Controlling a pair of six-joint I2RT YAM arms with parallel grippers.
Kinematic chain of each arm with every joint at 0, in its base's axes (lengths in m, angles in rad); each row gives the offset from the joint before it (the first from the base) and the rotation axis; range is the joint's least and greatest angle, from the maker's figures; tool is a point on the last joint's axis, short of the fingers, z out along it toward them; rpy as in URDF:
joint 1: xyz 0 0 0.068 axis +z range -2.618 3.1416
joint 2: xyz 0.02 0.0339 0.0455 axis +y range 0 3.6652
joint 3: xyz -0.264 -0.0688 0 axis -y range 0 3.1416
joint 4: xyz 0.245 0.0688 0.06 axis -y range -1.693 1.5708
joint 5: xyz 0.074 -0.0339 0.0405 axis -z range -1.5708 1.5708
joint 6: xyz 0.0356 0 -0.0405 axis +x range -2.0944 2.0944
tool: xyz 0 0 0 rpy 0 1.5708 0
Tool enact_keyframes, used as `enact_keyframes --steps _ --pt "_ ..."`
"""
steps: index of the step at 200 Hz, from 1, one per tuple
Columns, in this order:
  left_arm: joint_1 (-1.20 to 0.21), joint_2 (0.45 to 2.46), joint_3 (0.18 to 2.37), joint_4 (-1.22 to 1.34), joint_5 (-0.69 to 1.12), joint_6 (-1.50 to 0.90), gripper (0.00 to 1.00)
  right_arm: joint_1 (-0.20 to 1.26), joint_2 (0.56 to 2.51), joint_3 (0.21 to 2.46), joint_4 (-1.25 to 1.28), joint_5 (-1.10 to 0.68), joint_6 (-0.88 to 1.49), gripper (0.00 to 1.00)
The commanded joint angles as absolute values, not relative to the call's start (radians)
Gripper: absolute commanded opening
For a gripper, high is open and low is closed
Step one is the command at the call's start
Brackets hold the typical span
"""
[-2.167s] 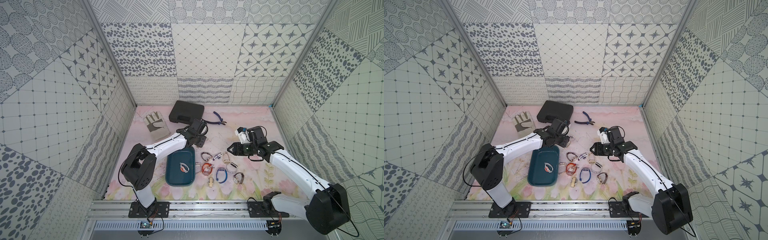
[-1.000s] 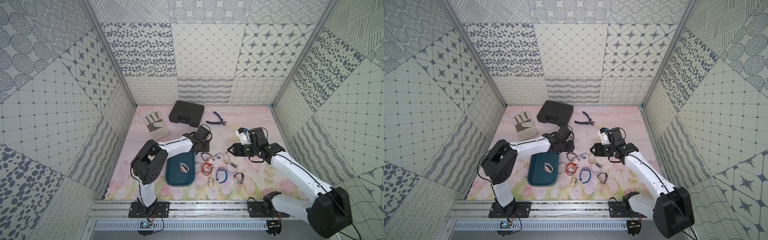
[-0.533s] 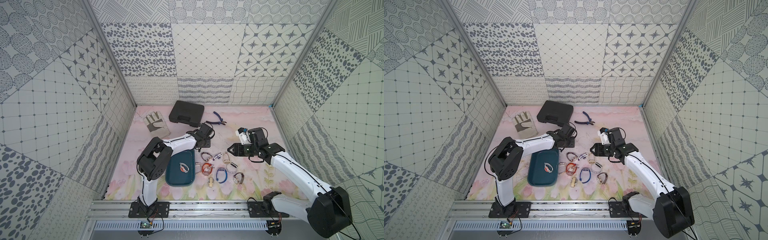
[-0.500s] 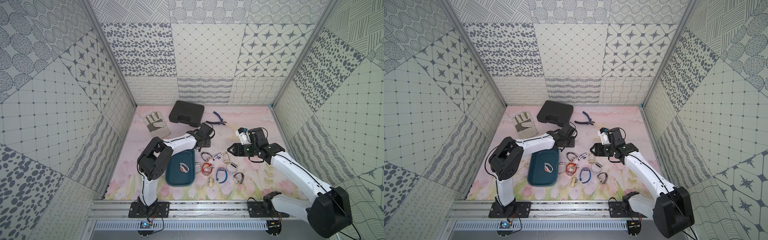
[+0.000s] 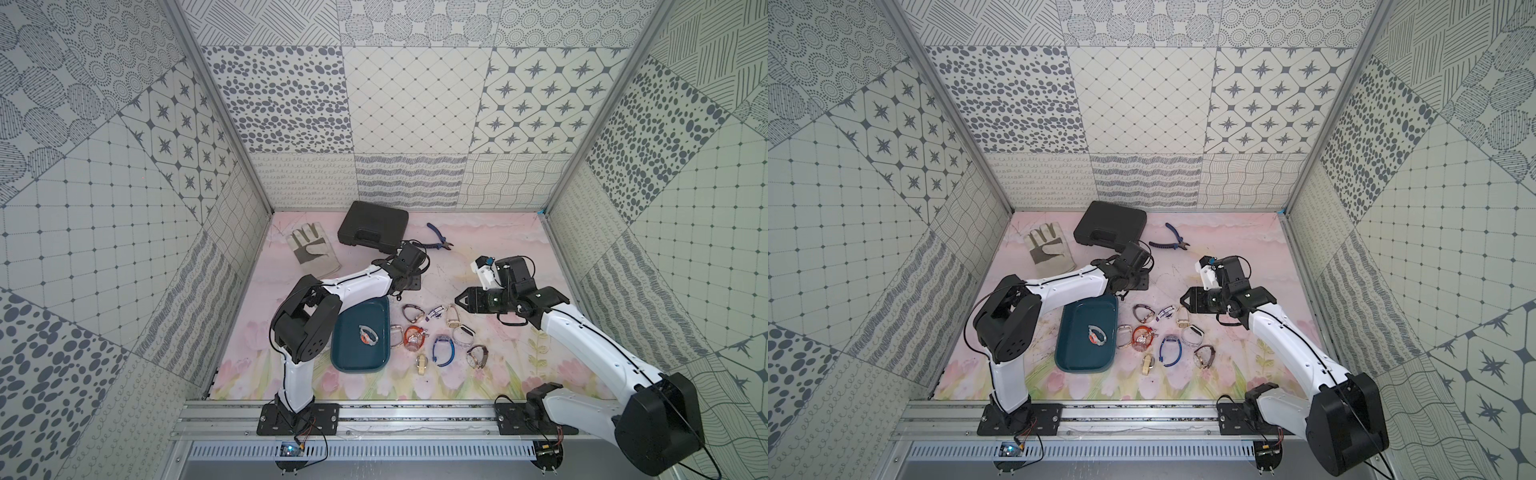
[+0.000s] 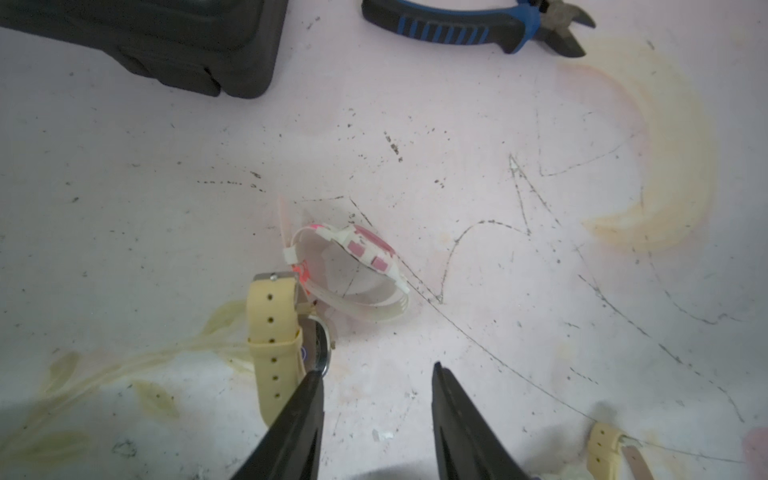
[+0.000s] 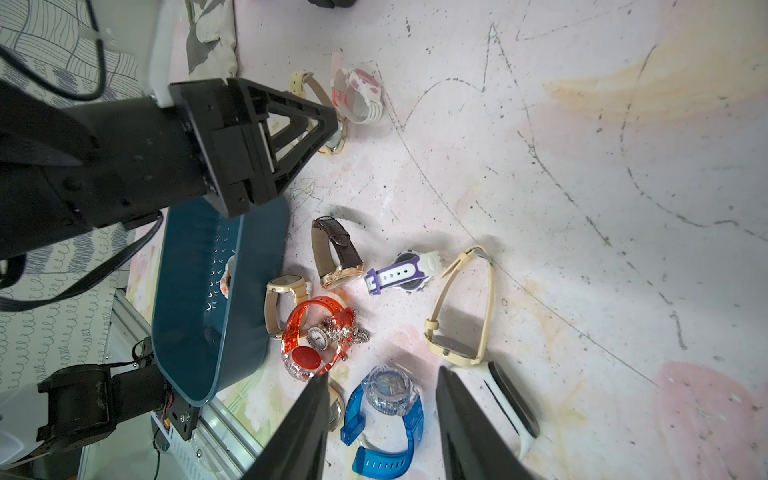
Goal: Put the watch into the storage box
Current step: Pick up the watch at the center of the board.
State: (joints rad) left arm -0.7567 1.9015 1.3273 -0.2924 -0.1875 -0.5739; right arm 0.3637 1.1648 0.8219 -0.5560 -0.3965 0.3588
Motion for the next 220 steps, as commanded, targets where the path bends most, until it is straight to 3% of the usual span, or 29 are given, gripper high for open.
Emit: enact_keyframes --steps 1,36,136,188,220 --pt "-0.773 1.81 1.278 -0.324 -0.15 -0.59 0.51 0.36 1.169 0.816 -0.522 -0.393 0.345 0.47" --pt "-0.735 1.793 1.286 -0.398 -0.2 -0.571 0.53 0.36 1.172 0.813 -0.522 -0.398 0.345 0.47" --pt "-0.671 2.011 1.455 -0.418 -0.185 -0.494 0.48 0.36 1.172 0.809 -0.522 -0.396 0.349 0.46" --pt "-0.662 2.005 1.462 -0.419 -0.166 -0.477 0.04 0.36 1.161 0.805 -0.523 -0.395 0.35 0.46" --pt "-0.645 1.855 1.333 -0.357 -0.124 -0.494 0.02 0.36 1.166 0.805 -0.518 -0.396 0.35 0.47"
